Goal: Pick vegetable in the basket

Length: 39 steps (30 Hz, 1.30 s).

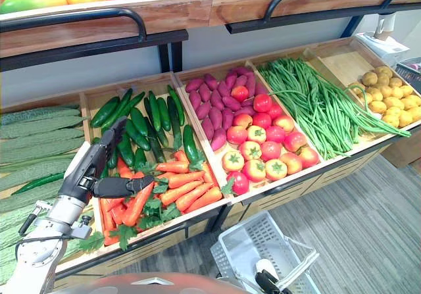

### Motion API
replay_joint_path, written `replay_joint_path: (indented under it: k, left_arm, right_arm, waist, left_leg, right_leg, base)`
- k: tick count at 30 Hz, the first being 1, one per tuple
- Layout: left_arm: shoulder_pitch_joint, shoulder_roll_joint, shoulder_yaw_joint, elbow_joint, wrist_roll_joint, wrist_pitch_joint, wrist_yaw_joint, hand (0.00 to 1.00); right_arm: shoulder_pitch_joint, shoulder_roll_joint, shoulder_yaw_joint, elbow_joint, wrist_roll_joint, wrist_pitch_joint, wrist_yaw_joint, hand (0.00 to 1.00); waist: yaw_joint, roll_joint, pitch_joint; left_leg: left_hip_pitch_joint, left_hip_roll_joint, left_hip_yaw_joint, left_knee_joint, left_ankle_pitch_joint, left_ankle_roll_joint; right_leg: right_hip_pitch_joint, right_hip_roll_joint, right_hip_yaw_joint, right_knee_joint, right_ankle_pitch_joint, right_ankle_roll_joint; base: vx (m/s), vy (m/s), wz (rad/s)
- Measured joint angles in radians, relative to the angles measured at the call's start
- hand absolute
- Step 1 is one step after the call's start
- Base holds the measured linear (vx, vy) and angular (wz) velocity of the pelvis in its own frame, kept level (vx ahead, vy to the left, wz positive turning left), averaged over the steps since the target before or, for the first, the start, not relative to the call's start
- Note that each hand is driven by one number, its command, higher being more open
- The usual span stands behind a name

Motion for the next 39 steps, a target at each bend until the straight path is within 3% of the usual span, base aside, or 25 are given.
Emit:
replay_joint_path:
  k: [10, 24, 39]
  left_arm:
    - [0.026, -0.002, -0.02, 0.151, 0.104, 0.021, 0.004, 1.0]
    - [0.071, -0.085, 0.004, 0.171, 0.217, 0.038, 0.041, 1.0]
    - [0.029, -0.147, 0.011, 0.328, 0.299, 0.038, 0.114, 1.0]
  right_arm:
    - [0.0, -0.003, 0.019, -0.02, -0.016, 0.002, 0.003, 0.0]
    - [0.002, -0.007, 0.08, -0.052, -0.017, 0.016, 0.002, 0.0]
    - [0.001, -0.009, 0.155, -0.124, -0.02, 0.014, -0.001, 0.0]
  waist:
    - [0.0, 0.002, 0.002]
    - [0.0, 0.007, 0.005]
    - [0.007, 0.015, 0.039]
  left_leg:
    - [0.017, 0.006, 0.01, -0.001, -0.001, 0.001]
    - [0.018, 0.006, 0.013, -0.004, -0.001, 0.001]
    - [-0.004, 0.013, 0.063, 0.0, -0.002, 0.0]
  right_leg:
    - [-0.001, -0.007, 0.006, 0.005, 0.0, -0.001]
    - [-0.001, -0.006, 0.006, 0.002, 0.0, 0.0]
    - [-0.061, -0.001, 0.049, 0.029, 0.001, 0.001]
  base:
    - [-0.01, 0.008, -0.04]
    - [0.0, 0.0, 0.0]
    - [-0.01, 0.004, -0.08]
